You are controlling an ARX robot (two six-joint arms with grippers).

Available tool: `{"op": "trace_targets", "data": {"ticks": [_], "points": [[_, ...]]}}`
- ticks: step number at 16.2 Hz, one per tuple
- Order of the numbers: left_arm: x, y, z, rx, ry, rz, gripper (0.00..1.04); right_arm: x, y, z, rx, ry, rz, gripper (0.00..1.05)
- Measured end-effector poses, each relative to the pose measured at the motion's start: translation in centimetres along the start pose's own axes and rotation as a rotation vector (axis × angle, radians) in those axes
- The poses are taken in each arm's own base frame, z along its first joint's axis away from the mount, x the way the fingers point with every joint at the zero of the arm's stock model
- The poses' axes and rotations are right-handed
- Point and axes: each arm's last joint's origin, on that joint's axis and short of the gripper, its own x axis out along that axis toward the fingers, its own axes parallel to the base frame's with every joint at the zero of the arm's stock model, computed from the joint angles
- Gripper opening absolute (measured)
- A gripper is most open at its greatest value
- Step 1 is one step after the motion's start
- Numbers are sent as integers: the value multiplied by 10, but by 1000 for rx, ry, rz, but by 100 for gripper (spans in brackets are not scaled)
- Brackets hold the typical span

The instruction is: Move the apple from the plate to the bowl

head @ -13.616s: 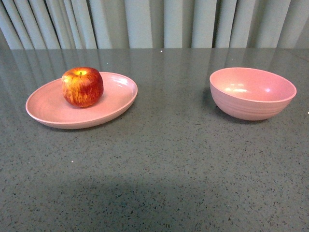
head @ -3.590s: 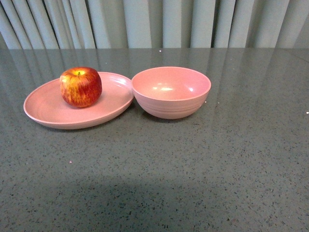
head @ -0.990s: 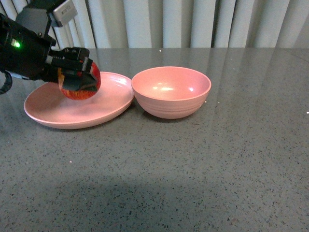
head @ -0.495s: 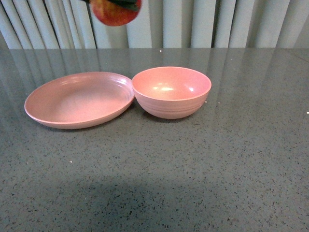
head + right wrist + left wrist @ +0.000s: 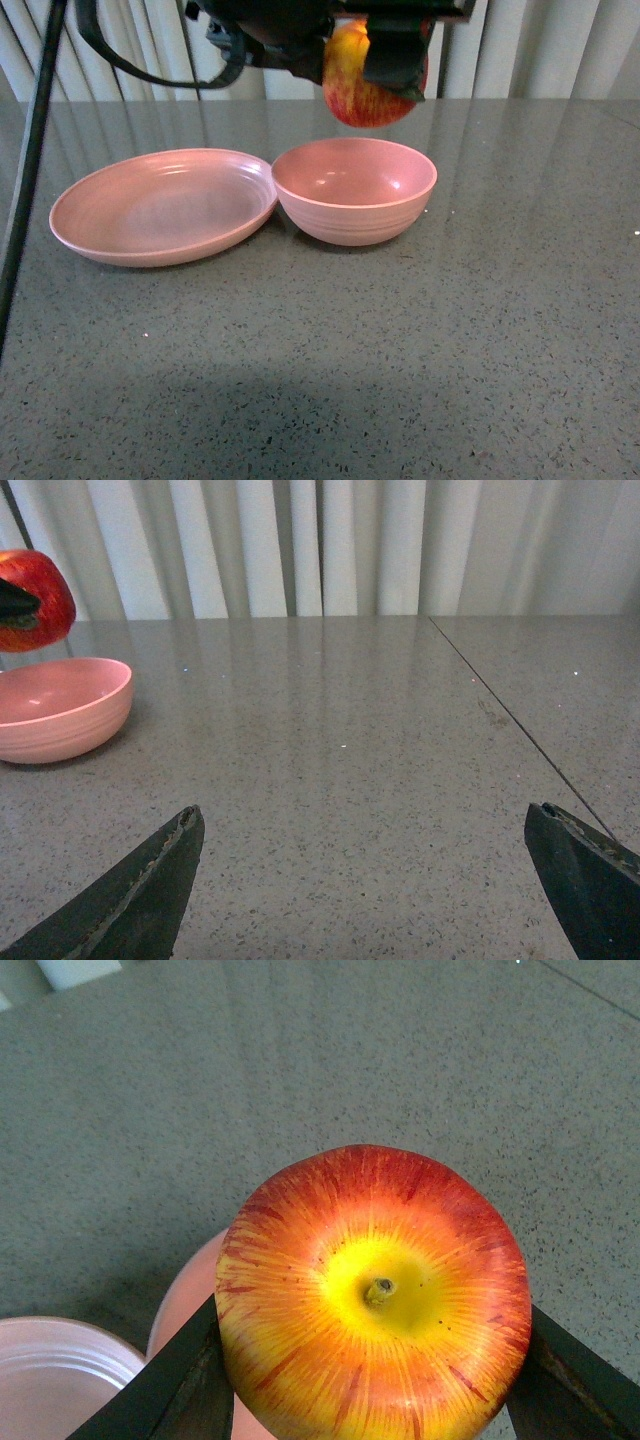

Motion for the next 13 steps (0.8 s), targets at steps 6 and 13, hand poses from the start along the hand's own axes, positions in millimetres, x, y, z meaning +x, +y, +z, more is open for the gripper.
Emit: {"op": "trace_targets", "data": {"ticks": [6,13], "points": [[24,3,-20,-30,63,26,66,0,0,0,0,0,0,98],[55,18,-46,-73,153,66,66,0,0,0,0,0,0,98]]}}
